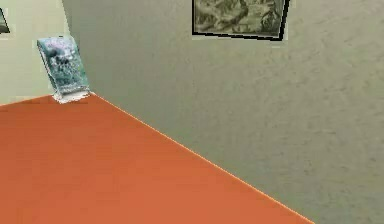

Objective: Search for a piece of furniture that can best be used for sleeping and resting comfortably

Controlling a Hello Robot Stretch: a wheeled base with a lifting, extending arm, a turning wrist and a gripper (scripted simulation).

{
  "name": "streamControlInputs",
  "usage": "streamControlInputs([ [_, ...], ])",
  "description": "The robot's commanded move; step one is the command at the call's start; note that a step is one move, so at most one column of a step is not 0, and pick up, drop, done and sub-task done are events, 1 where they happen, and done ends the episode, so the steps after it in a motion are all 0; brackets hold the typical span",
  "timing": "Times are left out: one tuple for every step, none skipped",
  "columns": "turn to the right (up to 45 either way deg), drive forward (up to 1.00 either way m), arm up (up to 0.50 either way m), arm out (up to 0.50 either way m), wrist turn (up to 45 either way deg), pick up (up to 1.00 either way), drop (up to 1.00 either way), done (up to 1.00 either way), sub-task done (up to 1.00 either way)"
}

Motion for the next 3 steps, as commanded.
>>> streamControlInputs([
  [-24.0, 0.0, 0.0, 0.0, 0.0, 0.0, 0.0, 0.0, 0.0],
  [0.0, 0.2, 0.0, 0.0, 0.0, 0.0, 0.0, 0.0, 0.0],
  [-24.0, 0.0, 0.0, 0.0, 0.0, 0.0, 0.0, 0.0, 0.0],
])
